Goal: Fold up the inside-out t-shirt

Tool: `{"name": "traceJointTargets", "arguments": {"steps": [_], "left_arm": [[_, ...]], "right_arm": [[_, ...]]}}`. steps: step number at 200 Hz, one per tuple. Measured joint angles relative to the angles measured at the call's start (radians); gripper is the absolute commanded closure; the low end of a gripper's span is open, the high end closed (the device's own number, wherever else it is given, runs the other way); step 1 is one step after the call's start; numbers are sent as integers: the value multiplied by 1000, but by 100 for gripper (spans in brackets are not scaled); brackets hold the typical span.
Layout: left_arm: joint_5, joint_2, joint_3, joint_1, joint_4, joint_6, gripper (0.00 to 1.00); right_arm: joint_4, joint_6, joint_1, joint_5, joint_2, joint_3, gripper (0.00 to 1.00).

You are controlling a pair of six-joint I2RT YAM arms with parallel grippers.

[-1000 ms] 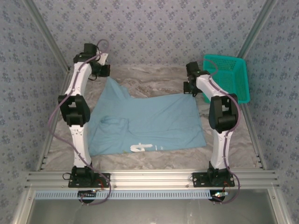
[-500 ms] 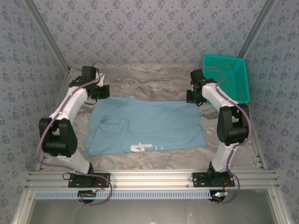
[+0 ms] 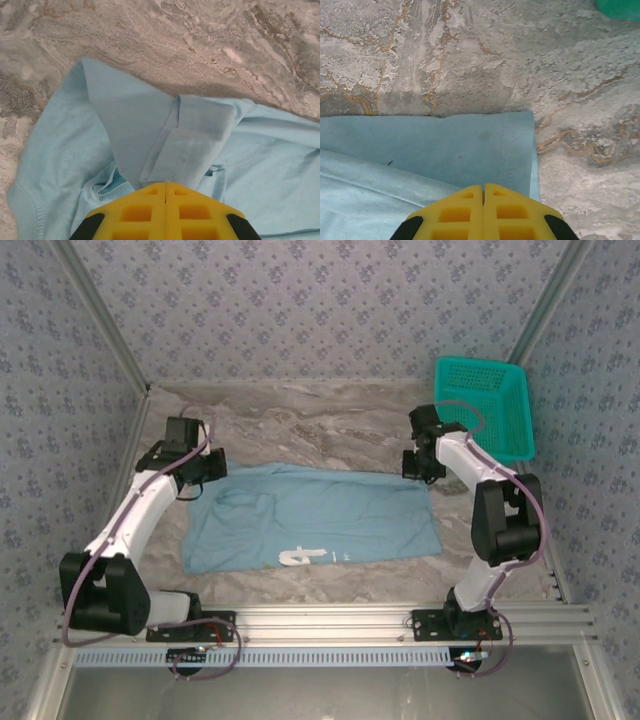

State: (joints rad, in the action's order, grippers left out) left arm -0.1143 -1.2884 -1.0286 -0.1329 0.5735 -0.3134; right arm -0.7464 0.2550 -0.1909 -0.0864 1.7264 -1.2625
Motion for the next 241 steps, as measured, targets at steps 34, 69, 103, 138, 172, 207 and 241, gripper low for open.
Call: {"name": "traceJointTargets", "arguments": {"steps": [34, 69, 103, 138, 172, 207, 241], "left_arm": [[30, 81, 19, 0, 4, -11, 100], [57, 156, 52, 0, 11, -16, 100], [64, 211, 123, 2, 28, -29, 100], [63, 238, 145, 2, 24, -29, 100], [55, 249, 141, 2, -28, -33, 100], [50, 173, 67, 2, -79, -45, 100], [35, 112, -16, 2, -116, -52, 100]], "right_arm": [[-24, 0, 15, -46, -16, 0, 99], [-43, 0, 23, -86, -17, 2, 99], [-47, 0, 23, -94, -18, 5, 98], [-50, 0, 22, -101, -18, 14, 98], [-51, 0, 22, -102, -18, 15, 98], [-54, 0, 16, -102, -18, 3, 98], [-58, 0, 11, -101, -18, -35, 98]]}}
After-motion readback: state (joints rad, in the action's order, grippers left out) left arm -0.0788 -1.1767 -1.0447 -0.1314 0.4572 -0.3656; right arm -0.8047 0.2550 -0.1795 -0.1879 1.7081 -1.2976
